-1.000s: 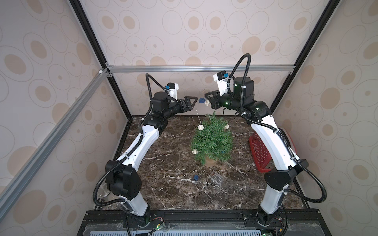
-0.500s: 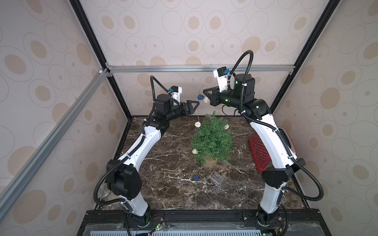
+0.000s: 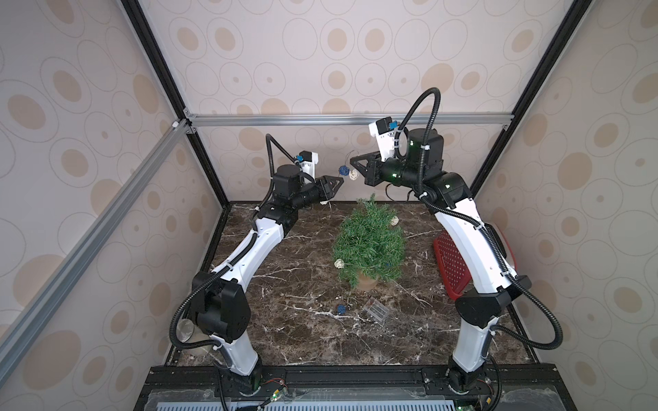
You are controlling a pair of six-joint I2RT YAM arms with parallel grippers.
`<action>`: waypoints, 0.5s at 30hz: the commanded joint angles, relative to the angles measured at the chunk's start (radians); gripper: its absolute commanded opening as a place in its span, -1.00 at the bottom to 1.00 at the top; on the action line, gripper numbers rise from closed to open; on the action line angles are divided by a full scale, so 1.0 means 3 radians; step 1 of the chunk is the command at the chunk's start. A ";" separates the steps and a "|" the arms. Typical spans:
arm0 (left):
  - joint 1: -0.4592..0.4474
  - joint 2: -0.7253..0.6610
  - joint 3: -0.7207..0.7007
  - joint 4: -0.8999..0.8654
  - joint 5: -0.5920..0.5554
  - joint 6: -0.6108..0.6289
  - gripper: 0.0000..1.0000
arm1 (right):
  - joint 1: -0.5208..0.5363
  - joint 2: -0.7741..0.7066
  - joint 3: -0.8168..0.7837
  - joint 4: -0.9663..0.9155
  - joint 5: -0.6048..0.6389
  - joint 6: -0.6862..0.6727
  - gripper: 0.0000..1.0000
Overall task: Remove string lights from the small christmas tree
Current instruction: Remove the light string from the Christmas tree.
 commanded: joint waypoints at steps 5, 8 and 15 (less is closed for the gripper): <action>-0.0027 0.0026 0.0227 0.0229 -0.0010 -0.0088 -0.52 | -0.0004 -0.0049 0.0034 0.0019 -0.0216 0.0057 -1.00; -0.0028 0.0014 0.0253 0.0259 -0.0025 -0.0087 -0.56 | 0.0001 -0.0080 0.0010 0.0025 -0.0256 0.0067 -1.00; -0.0127 0.0006 0.0245 0.0179 0.0009 0.0035 0.25 | 0.0007 -0.0097 0.0031 0.0057 -0.0370 0.0117 -1.00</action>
